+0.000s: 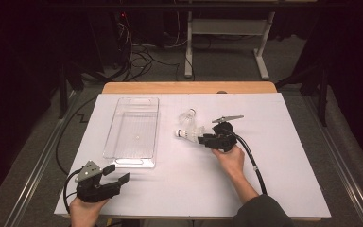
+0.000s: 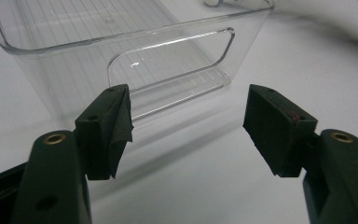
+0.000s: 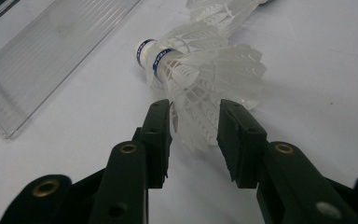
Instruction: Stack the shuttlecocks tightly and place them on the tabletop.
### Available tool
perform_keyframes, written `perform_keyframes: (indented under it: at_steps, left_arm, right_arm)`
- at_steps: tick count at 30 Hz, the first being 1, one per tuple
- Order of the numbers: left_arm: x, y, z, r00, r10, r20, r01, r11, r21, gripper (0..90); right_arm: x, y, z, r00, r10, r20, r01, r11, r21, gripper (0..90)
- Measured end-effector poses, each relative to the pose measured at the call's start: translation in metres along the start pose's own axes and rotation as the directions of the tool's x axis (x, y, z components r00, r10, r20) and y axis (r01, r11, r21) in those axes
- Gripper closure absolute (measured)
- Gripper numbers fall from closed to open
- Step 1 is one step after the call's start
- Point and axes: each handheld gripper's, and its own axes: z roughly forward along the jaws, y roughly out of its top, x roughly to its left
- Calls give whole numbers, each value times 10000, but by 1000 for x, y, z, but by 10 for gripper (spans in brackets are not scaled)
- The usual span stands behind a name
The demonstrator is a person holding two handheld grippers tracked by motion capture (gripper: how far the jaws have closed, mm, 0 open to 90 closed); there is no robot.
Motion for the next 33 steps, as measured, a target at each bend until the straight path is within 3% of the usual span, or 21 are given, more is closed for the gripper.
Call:
perform_keyframes:
  at_steps: [8,19,26,33]
  left_arm:
    - [0,0,0,10000,20,7,-20,10000,-1,331]
    - [0,0,0,10000,13,10,-13,10000,-13,331]
    - [0,0,0,10000,10,15,-10,10000,-27,331]
    - [0,0,-1,10000,-1,6,1,10000,-22,331]
  right_arm:
    - [0,-1,-7,9991,-243,350,246,9996,-103,545]
    - [-1,-2,-22,9977,-278,624,313,9980,-555,505]
    - [2,0,-28,9946,-653,804,731,9925,-983,471]
    - [2,2,-33,9937,-702,878,804,9898,-1180,469]
